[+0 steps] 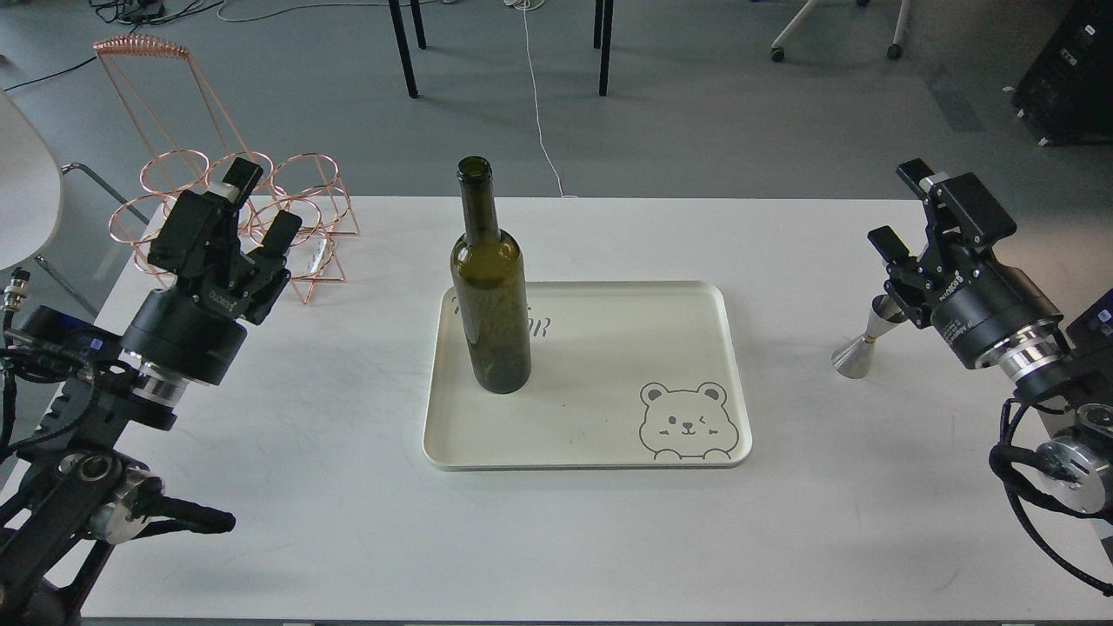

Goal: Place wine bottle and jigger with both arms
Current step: 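Release the jigger and raise the right gripper away, then reach the left gripper to the wine bottle neck and grasp it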

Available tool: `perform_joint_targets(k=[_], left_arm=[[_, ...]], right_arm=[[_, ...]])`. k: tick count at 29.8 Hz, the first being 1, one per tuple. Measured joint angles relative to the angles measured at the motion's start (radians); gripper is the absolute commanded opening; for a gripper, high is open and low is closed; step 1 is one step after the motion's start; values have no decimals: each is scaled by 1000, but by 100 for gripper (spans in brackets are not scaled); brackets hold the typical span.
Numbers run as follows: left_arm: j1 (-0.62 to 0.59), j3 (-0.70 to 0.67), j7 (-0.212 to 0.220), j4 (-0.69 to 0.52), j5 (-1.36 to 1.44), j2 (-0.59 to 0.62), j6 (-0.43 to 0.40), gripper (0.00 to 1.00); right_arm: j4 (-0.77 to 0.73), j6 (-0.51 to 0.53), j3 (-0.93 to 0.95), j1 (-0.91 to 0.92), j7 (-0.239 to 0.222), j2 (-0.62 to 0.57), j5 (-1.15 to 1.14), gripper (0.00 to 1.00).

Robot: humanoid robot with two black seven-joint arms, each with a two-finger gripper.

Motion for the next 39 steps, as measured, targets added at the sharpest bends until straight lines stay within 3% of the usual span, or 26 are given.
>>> perform_joint_targets(k=[6,12,22,39], left_arm=[[-13,7,0,-76,435,112,2,98],[-90,9,-1,-108,795,204,3,98],[-383,229,-1,-77,927,212,-28,98],[-588,392,0,87,938,117,-43,98]], right_arm=[[-186,195,4,16,0,164,137,99],[-231,216,0,-7,0,202,141,99],[-231,217,0,-13,0,203,140,99],[-233,214,3,-23,0,202,140,99]])
